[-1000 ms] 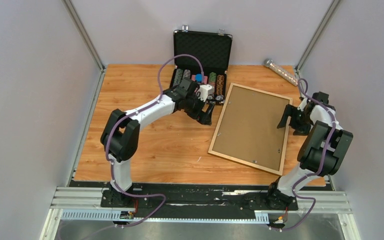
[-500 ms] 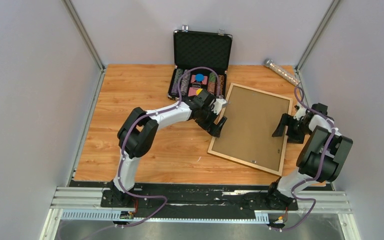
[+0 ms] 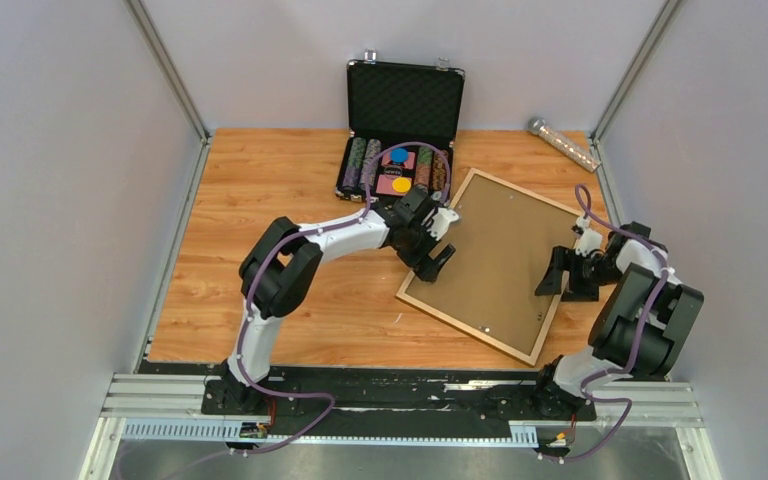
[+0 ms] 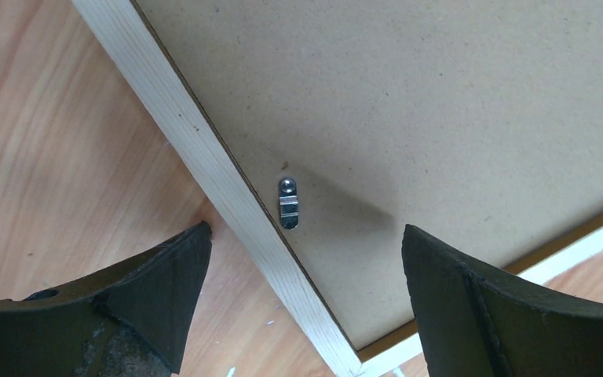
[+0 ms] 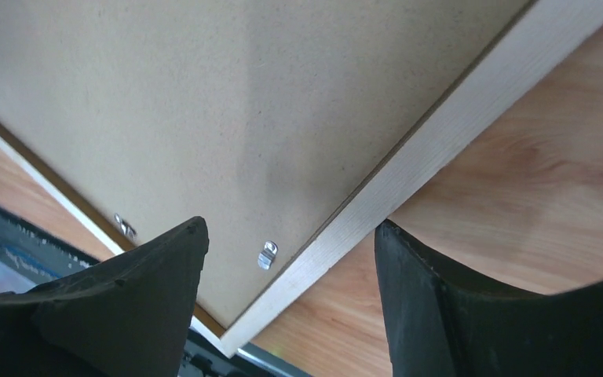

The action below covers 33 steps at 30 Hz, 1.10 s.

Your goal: Put the photo into the frame

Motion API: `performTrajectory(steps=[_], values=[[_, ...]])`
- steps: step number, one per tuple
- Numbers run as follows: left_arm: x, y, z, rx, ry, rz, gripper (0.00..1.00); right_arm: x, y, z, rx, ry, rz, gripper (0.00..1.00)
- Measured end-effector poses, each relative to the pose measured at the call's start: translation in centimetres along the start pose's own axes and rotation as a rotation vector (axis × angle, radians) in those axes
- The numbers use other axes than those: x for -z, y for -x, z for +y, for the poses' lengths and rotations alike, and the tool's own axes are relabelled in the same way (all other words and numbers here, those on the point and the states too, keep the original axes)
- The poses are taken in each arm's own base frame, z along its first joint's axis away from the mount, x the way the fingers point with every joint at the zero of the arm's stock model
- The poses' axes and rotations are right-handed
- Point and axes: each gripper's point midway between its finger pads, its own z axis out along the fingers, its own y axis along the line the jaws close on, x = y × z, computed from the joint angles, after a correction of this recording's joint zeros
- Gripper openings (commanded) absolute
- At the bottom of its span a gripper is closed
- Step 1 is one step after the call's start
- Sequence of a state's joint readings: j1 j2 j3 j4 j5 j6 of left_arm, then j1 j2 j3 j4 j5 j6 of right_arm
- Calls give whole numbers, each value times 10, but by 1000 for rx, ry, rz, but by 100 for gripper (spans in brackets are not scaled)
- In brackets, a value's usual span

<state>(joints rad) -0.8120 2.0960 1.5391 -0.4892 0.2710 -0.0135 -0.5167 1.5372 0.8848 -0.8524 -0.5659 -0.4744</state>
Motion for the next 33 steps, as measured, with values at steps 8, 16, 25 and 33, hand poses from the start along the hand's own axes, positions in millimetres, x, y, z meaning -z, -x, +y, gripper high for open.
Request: performTrajectory(steps=[8, 16, 25, 33], values=[[8, -16, 16, -94, 87, 27, 99, 5, -34, 32, 95, 110, 72, 76], [27, -22, 36, -194, 192, 55, 100, 13, -64, 68, 241, 211, 183, 77], [55, -42, 48, -273, 288, 84, 100, 24, -33, 81, 394, 157, -10, 80], [101, -27, 35, -350, 291, -21, 100, 42, 19, 53, 371, -30, -147, 79]])
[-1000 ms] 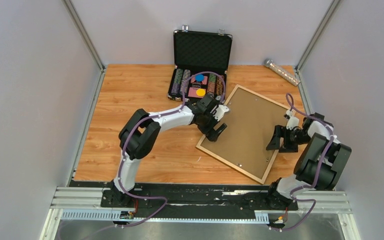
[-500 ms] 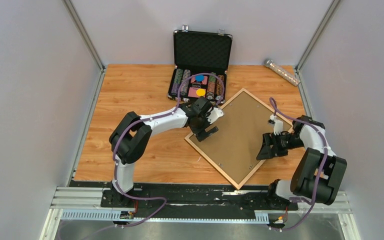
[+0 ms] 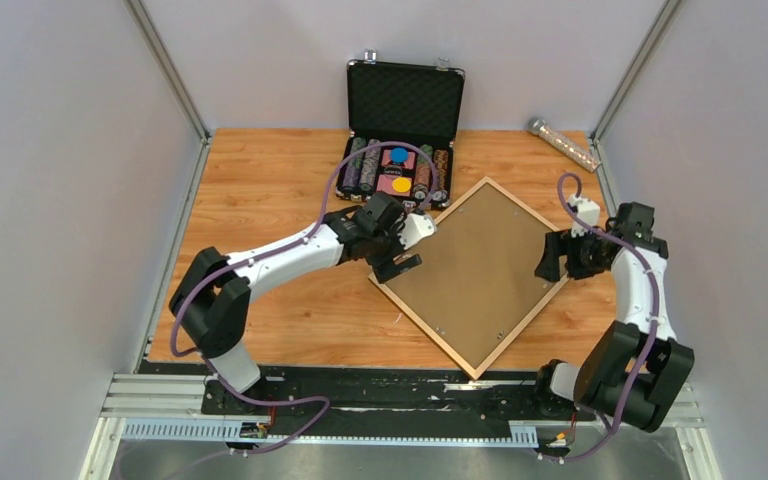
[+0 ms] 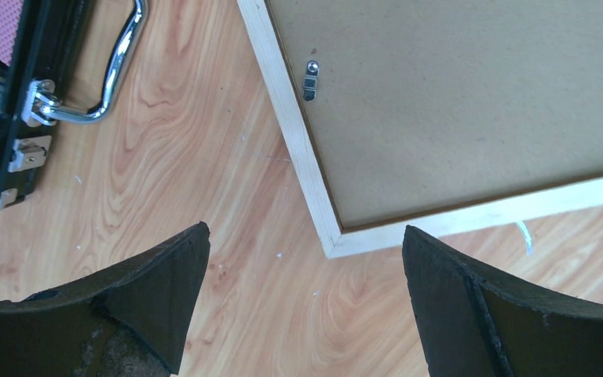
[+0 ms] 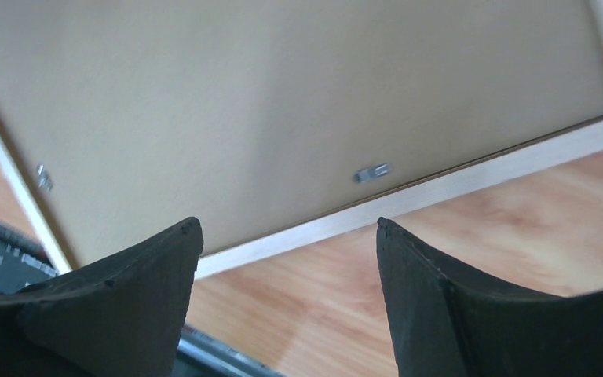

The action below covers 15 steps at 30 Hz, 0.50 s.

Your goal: Put the photo into the frame

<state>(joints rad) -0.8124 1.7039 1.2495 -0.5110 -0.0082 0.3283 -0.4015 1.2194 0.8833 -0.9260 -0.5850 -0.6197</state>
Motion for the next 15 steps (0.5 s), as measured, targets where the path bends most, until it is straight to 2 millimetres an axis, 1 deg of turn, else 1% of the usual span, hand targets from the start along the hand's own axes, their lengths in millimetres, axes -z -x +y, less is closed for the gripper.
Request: performTrajectory(steps=[4, 7, 9, 12, 15], values=[[16, 4, -5, -43, -8, -51, 100, 1, 41, -39, -40, -93, -71, 79], [21, -2, -18, -96, -21, -62, 100, -5, 66, -66, -67, -127, -94, 78], [19, -7, -30, -141, -32, -52, 100, -14, 83, -85, -82, -138, -102, 78], [13, -12, -50, -212, -42, -37, 100, -30, 99, -110, -98, -143, -105, 77], [5, -12, -63, -268, -38, -31, 100, -49, 104, -131, -115, -142, -88, 77]])
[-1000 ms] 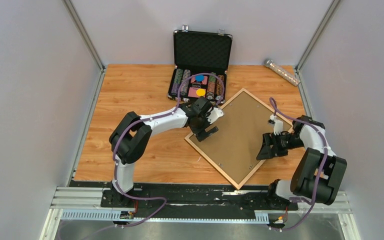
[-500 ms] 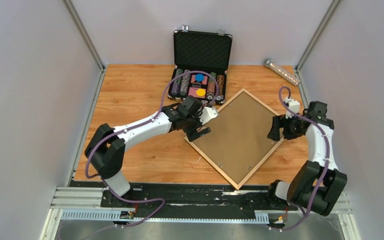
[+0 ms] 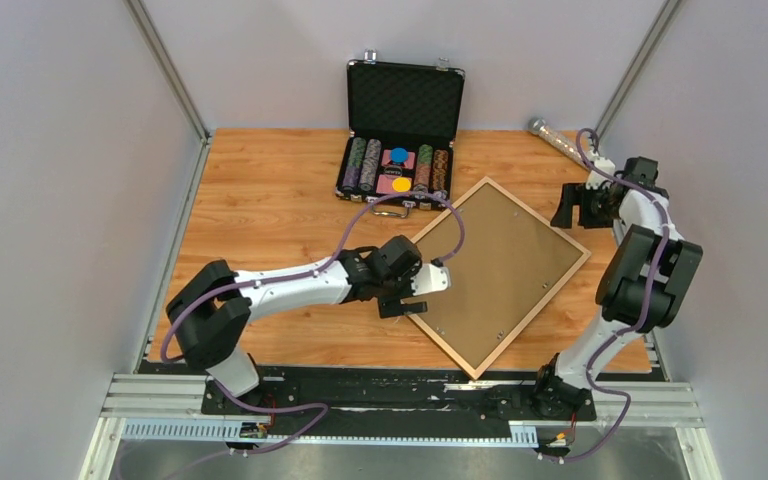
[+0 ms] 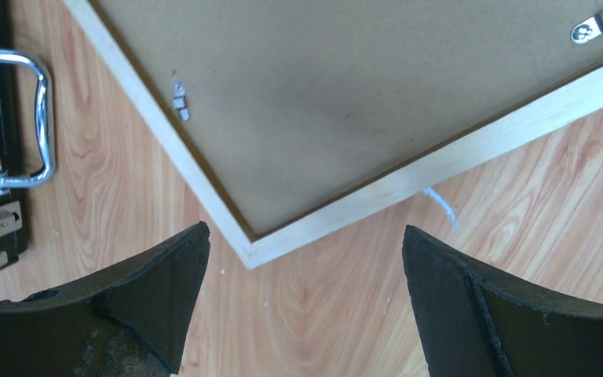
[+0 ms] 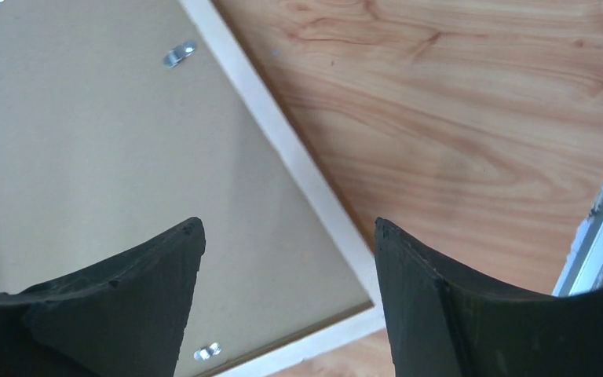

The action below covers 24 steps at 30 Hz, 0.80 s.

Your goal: Put the photo into the frame

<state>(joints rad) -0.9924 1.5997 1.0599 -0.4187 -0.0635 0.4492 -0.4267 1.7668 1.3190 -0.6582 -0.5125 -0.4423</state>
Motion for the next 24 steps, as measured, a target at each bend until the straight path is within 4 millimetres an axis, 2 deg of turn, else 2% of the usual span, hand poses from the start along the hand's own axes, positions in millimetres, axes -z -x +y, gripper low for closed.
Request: performTrajectory(steps=[4, 9, 13, 19, 24], values=[[-18, 0, -12, -50, 16, 19, 100, -28, -5, -16, -22, 10, 39, 76], [-34, -6, -18, -73, 32, 44, 100, -49, -24, -19, -41, 40, 85, 74], [-39, -12, -16, -84, 55, 55, 100, -54, -38, -12, -35, 77, 93, 72], [-39, -15, -7, -111, 120, 64, 100, -44, -48, -5, 50, 75, 46, 69], [-33, -27, -1, -144, 165, 95, 100, -32, -68, 6, 123, 68, 57, 69]])
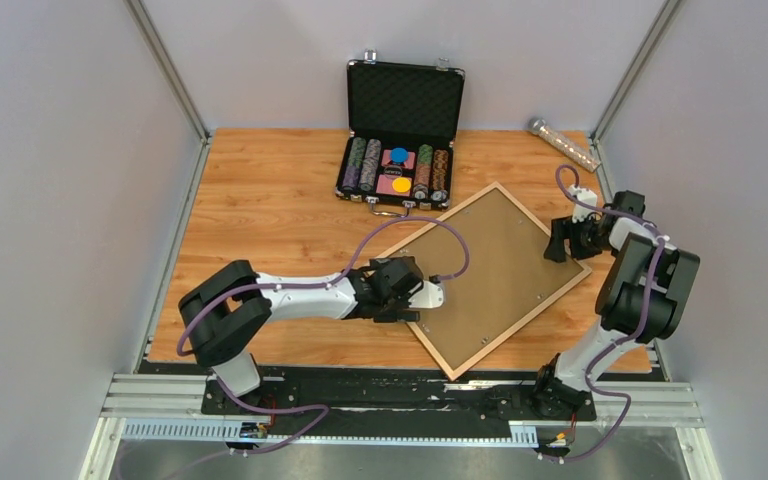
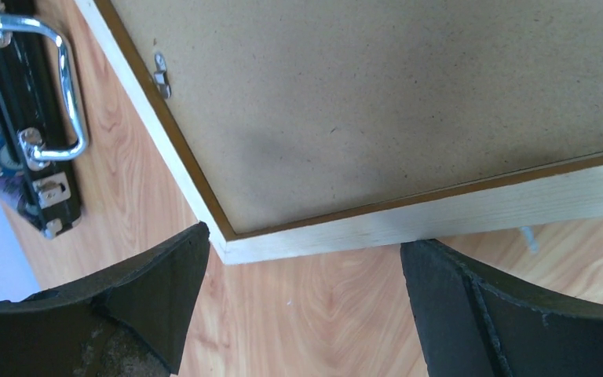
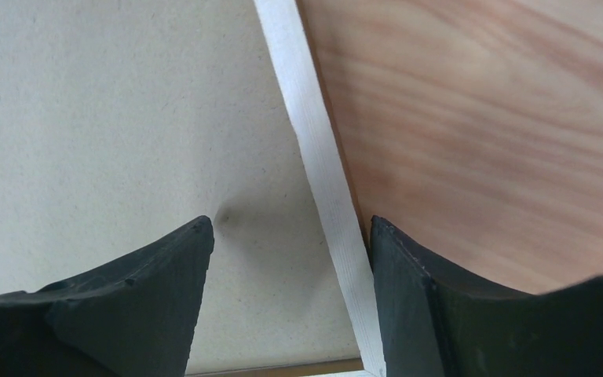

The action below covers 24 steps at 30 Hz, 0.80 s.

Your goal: Put the photo into the frame

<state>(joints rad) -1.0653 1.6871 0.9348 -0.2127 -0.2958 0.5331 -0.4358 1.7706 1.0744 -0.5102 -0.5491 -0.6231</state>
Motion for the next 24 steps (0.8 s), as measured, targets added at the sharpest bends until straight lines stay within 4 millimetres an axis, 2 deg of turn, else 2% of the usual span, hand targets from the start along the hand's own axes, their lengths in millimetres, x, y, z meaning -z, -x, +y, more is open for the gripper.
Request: performTrajectory(steps=[8, 13, 19, 24], values=[[6, -41, 20, 1, 44, 77, 100, 10, -29, 36, 53, 54, 29, 70], [11, -83, 45, 93, 68, 152, 100, 11, -43, 76, 92, 154, 66, 72], [22, -117, 65, 145, 92, 216, 100, 11, -52, 114, 176, 253, 125, 73], [34, -142, 90, 231, 129, 234, 100, 20, -67, 152, 191, 356, 163, 74]])
